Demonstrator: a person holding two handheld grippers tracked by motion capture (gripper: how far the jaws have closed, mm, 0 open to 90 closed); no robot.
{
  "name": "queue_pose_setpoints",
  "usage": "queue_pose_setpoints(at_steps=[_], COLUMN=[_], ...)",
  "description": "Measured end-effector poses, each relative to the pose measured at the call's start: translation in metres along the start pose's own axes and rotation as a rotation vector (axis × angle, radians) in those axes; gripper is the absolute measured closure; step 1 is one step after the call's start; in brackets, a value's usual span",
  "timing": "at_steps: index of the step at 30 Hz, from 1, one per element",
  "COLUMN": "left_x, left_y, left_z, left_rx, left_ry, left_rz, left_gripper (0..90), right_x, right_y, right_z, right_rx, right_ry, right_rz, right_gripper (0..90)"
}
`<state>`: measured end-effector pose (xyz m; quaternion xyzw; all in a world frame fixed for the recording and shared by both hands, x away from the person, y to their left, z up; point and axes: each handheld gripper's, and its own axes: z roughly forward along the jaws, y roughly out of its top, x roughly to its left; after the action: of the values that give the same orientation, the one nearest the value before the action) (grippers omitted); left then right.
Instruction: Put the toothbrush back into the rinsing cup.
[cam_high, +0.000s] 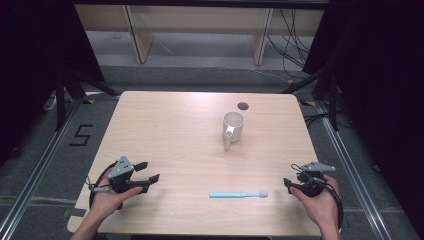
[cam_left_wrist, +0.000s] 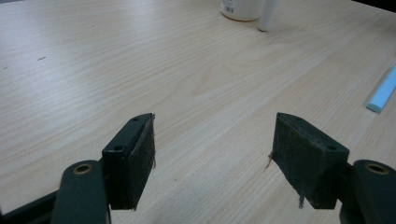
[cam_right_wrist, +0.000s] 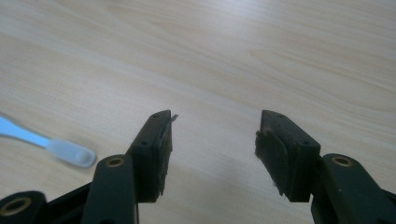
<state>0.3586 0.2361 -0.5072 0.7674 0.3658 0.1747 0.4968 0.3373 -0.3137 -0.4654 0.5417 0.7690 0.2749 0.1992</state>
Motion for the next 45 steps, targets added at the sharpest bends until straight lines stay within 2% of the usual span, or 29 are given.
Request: queue_pose_setpoints(at_steps=[2,3,4,5,7,8,9,10,11,12,13,14,15,16,17,21,23,24,25,27,29,31,32,33,36,37,39,40,45], left_x=[0.0,0.0,0.0,0.0,-0.001,-0.001,-0.001,-0.001,-0.001,-0.001,-0.001,-0.001,-0.001,-0.001,-0.001,-0.001,-0.002,-0.001,-0.001,-0.002,-0.002,-0.002,-0.002,-0.002,-0.002,-0.002,-0.002,-0.002,-0.002], left_y=[0.0,0.0,0.0,0.0,0.0,0.0,0.0,0.0,0.0,0.0,0.0,0.0,0.0,0.0,0.0,0.0,0.0,0.0,0.0,0.0,0.0,-0.001,-0.001,0.0,0.0,0.0,0.0,0.0,0.0], left_z=[0.001,0.001,0.002,0.002,0.001,0.001,0.001,0.001,0.001,0.001,0.001,0.001,0.001,0.001,0.001,0.003,0.003,0.003,0.003,0.003,0.004,0.004,0.004,0.004,0.004,0.004,0.004,0.004,0.004], left_rx=[-0.004,-0.004,-0.003,-0.003,0.004,0.005,0.005,0.006,0.006,0.006,0.006,0.006,0.006,0.006,0.006,0.002,0.007,0.002,0.003,0.003,0.005,0.006,0.006,0.005,0.005,0.005,0.006,0.009,0.005], left_ry=[-0.009,-0.009,-0.01,-0.01,-0.004,-0.007,-0.007,-0.007,-0.007,-0.007,-0.007,-0.007,-0.007,-0.007,-0.007,-0.015,-0.01,-0.017,-0.018,-0.019,-0.02,-0.02,-0.02,-0.021,-0.022,-0.022,-0.022,-0.015,-0.023], left_rz=[0.0,0.0,0.002,0.002,0.004,0.003,0.003,0.005,0.005,0.004,0.004,0.006,0.006,0.007,0.007,0.008,0.008,0.008,0.007,0.008,0.009,0.011,0.011,0.012,0.012,0.012,0.012,0.011,0.013], left_gripper=[29.5,29.5,29.5,29.5,29.5,29.5,29.5,29.5,29.5,29.5,29.5,29.5,29.5,29.5,29.5,29.6,29.6,29.6,29.6,29.6,29.6,29.7,29.7,29.7,29.7,29.7,29.7,29.7,29.7], right_x=[0.0,0.0,0.0,0.0,0.0,0.002,0.002,0.002,0.002,0.003,0.003,0.003,0.003,0.003,0.003,0.005,0.008,0.007,0.01,0.008,0.011,0.013,0.013,0.015,0.018,0.019,0.02,0.021,0.025], right_y=[0.006,0.006,0.01,0.01,0.015,0.016,0.016,0.018,0.018,0.019,0.019,0.02,0.02,0.021,0.021,0.022,0.023,0.024,0.024,0.027,0.029,0.031,0.031,0.033,0.034,0.036,0.036,0.038,0.041], right_z=[-0.002,-0.002,-0.002,-0.002,-0.001,-0.001,-0.001,0.001,0.001,0.002,0.002,0.002,0.002,0.003,0.003,0.007,0.009,0.008,0.009,0.011,0.011,0.012,0.012,0.015,0.016,0.018,0.018,0.021,0.022], right_rx=[0.072,0.072,0.112,0.112,0.178,0.208,0.208,0.257,0.257,0.308,0.308,0.356,0.356,0.394,0.394,0.438,0.454,0.457,0.466,0.458,0.479,0.503,0.503,0.497,0.497,0.493,0.494,0.5,0.526], right_ry=[0.014,0.014,0.028,0.028,0.048,0.061,0.061,0.075,0.075,0.086,0.086,0.101,0.101,0.111,0.111,0.138,0.145,0.152,0.147,0.166,0.177,0.185,0.185,0.219,0.223,0.24,0.239,0.255,0.263], right_rz=[-0.05,-0.05,-0.081,-0.081,-0.14,-0.127,-0.127,-0.144,-0.144,-0.157,-0.157,-0.152,-0.152,-0.162,-0.162,-0.213,-0.208,-0.232,-0.214,-0.274,-0.282,-0.32,-0.32,-0.391,-0.414,-0.453,-0.459,-0.496,-0.526], right_gripper=[46.7,46.7,47.5,47.5,47.4,47.3,47.3,47.3,47.3,47.5,47.5,47.8,47.8,48.4,48.4,50.0,50.0,50.0,50.0,50.0,50.1,50.3,50.3,50.2,50.2,50.6,50.8,51.3,52.7])
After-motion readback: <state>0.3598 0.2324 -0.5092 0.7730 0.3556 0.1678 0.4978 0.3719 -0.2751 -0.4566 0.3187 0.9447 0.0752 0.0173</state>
